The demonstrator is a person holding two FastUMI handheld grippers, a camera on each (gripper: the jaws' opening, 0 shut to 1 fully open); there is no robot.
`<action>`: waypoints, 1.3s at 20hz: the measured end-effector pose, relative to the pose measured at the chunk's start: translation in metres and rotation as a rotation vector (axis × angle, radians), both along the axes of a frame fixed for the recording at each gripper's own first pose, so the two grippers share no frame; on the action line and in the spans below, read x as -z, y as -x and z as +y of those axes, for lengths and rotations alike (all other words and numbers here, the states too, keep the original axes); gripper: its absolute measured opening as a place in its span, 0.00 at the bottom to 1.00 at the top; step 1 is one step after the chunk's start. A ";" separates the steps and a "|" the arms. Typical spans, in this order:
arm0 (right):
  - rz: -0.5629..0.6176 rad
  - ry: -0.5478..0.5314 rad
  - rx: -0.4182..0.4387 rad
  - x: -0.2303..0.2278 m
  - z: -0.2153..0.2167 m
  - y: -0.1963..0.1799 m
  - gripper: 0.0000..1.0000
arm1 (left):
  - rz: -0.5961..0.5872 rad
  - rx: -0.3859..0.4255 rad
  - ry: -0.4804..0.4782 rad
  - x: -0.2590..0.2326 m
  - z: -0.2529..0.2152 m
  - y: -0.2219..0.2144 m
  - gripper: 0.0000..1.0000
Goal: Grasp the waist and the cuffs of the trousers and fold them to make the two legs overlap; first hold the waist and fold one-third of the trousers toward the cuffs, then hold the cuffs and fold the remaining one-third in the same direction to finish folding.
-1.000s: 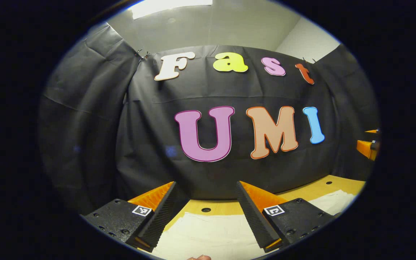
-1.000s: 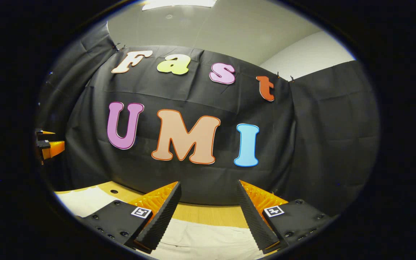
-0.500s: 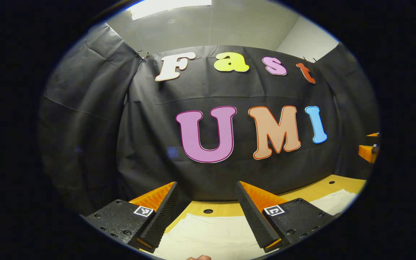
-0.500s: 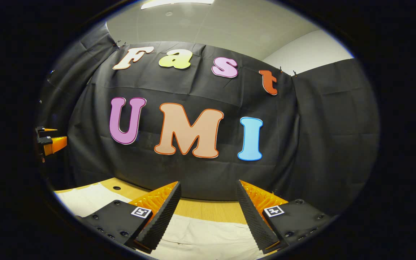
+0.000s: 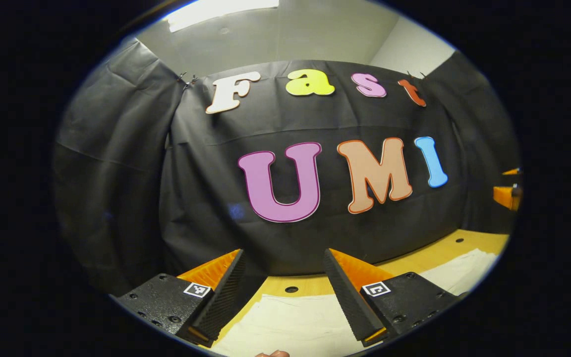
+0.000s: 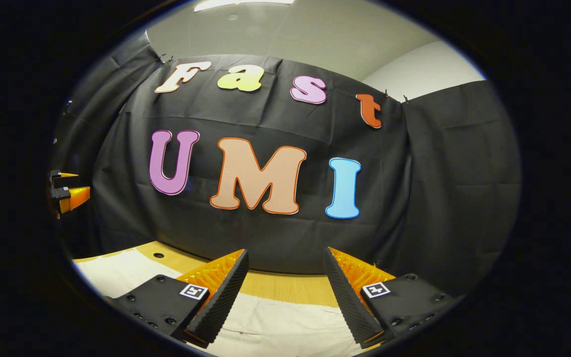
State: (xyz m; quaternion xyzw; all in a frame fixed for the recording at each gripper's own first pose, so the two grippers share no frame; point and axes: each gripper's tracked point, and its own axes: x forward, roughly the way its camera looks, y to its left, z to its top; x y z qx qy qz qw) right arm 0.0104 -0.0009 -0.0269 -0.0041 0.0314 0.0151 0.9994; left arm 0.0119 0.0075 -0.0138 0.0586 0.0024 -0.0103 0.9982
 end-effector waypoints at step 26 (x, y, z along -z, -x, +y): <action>0.140 0.115 -0.136 0.075 0.027 0.004 0.97 | 0.597 0.468 -0.834 0.279 0.054 0.109 0.97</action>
